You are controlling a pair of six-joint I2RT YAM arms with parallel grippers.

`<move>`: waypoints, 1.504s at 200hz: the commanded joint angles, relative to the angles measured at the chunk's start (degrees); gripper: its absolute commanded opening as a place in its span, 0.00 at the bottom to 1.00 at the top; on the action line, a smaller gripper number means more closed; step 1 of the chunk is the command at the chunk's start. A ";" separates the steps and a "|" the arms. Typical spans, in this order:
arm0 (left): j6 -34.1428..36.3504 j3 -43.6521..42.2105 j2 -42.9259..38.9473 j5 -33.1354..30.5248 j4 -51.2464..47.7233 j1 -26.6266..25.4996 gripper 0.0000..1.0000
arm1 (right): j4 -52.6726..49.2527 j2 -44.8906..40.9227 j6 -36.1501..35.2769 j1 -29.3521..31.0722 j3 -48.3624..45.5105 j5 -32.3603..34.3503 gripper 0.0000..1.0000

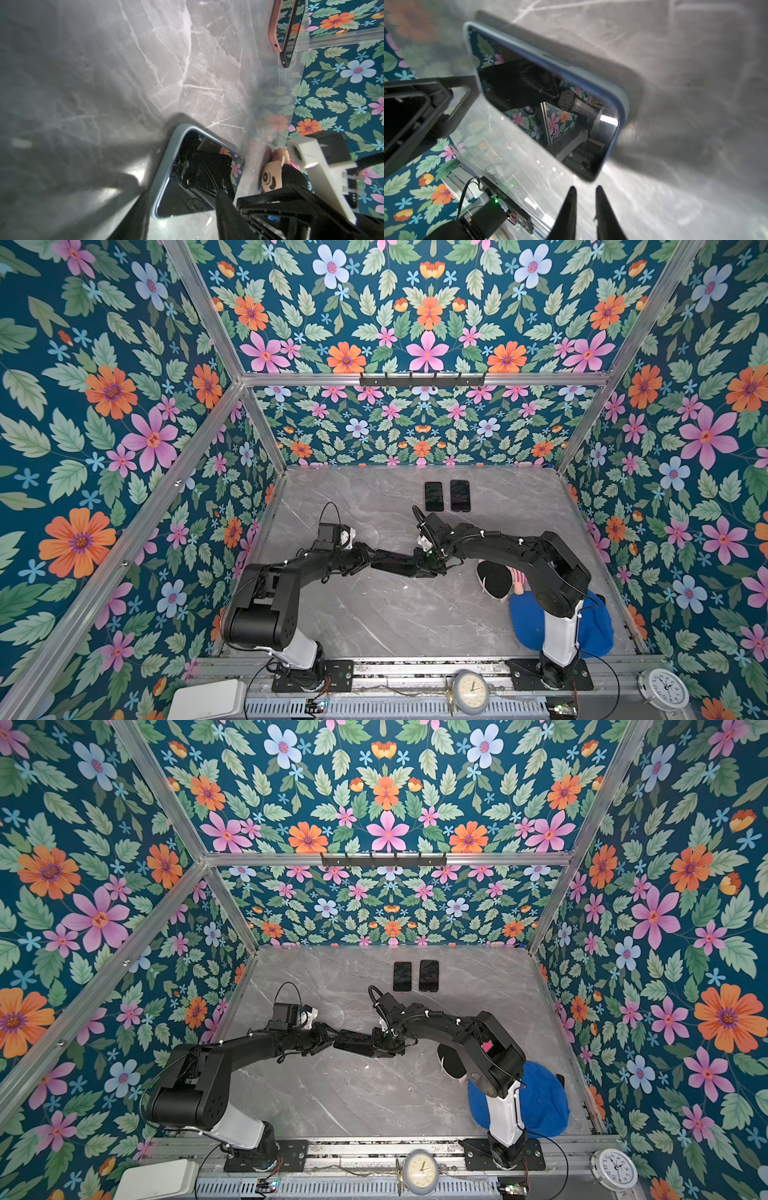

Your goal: Put the phone into the phone case

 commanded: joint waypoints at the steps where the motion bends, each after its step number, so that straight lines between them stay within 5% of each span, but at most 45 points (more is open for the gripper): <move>1: 0.92 -1.98 -2.44 -2.67 -4.36 0.00 0.65 | -3.73 -2.10 -7.96 -0.24 2.20 5.98 0.30; 35: -4.88 -6.85 -4.90 -0.76 2.15 -3.98 0.74 | -4.36 2.29 -18.26 -1.60 8.41 6.18 0.46; 69: -8.36 -8.89 -3.71 -2.09 6.87 -7.78 0.71 | -4.68 8.17 -24.34 -3.69 12.97 3.38 0.58; 120: -7.57 -5.57 3.85 -1.87 10.16 -8.31 0.59 | -5.02 11.10 -26.75 -4.06 13.51 -0.44 0.56; 243: -4.77 3.51 12.07 -1.34 8.29 -8.84 0.31 | 0.26 5.62 -17.13 -1.03 3.56 -4.28 0.40; 301: -5.52 3.49 4.00 -4.19 -7.56 -13.30 0.31 | 0.17 0.81 -3.90 -0.77 -1.02 -0.71 0.47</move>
